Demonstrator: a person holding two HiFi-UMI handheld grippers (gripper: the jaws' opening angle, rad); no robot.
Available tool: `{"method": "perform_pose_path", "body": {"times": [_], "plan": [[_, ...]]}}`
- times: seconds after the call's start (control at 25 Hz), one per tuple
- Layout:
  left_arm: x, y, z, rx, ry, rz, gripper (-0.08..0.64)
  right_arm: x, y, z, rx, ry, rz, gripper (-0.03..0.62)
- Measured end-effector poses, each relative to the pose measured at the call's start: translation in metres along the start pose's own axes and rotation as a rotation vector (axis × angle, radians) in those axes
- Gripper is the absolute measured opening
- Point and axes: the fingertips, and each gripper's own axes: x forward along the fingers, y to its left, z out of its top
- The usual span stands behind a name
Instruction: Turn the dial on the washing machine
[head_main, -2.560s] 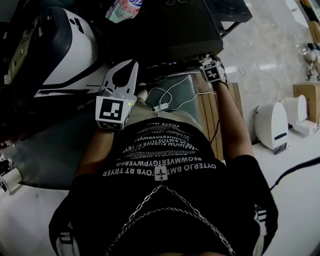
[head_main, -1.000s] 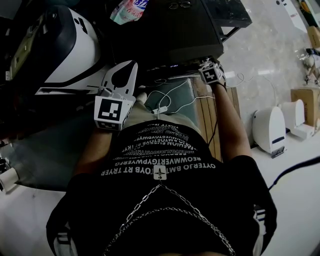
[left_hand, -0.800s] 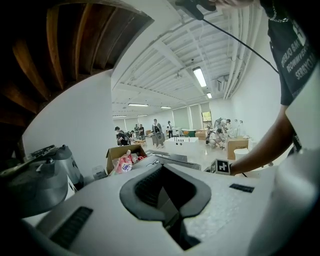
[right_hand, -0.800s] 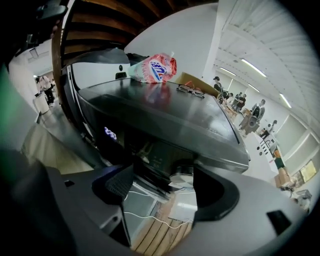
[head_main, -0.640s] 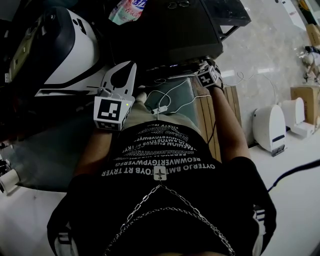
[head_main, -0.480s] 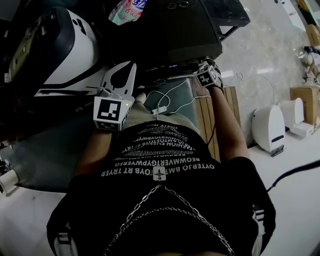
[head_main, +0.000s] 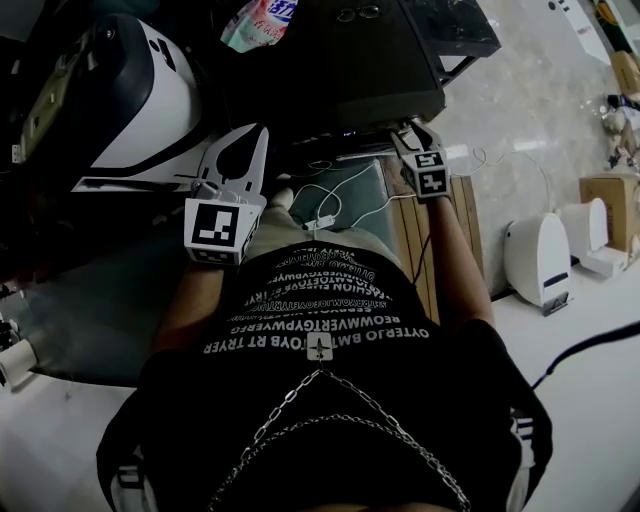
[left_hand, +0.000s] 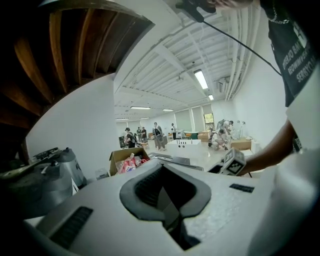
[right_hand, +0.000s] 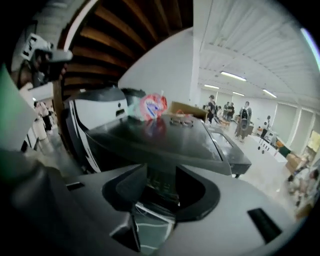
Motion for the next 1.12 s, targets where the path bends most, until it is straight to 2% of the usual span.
{"method": "perform_pose_path", "body": {"times": [0.08,0.16,0.24,0.32,0.44,0.52,0.76,0.96,1.12], "plan": [[-0.006,0.004,0.003,0.001,-0.006,0.016,0.006,-0.045,0.022,0.03,0.003,-0.175,0.05,0.088],[-0.013,0.002,0.008,-0.002,-0.021,0.025,0.006,-0.091,0.036,0.058,-0.021,-0.313,0.057,0.014],[-0.019,-0.002,0.016,0.006,-0.035,0.021,0.006,-0.127,0.043,0.081,-0.027,-0.403,0.051,-0.005],[-0.022,-0.009,0.022,0.017,-0.043,0.008,0.006,-0.149,0.05,0.095,-0.047,-0.448,0.045,-0.005],[-0.013,-0.02,0.023,0.022,-0.037,-0.012,0.006,-0.164,0.044,0.109,-0.116,-0.466,0.005,-0.005],[-0.012,-0.028,0.023,0.027,-0.021,-0.036,0.006,-0.17,0.041,0.113,-0.13,-0.457,-0.022,-0.005],[-0.017,-0.037,0.042,0.037,-0.048,-0.122,0.006,-0.194,0.051,0.116,-0.063,-0.433,-0.082,-0.005],[-0.026,-0.048,0.048,0.05,-0.085,-0.239,0.006,-0.22,0.063,0.111,0.003,-0.404,-0.173,-0.005],[-0.049,-0.029,0.043,0.041,-0.119,-0.256,0.006,-0.234,0.082,0.125,0.022,-0.417,-0.224,-0.005]]}}
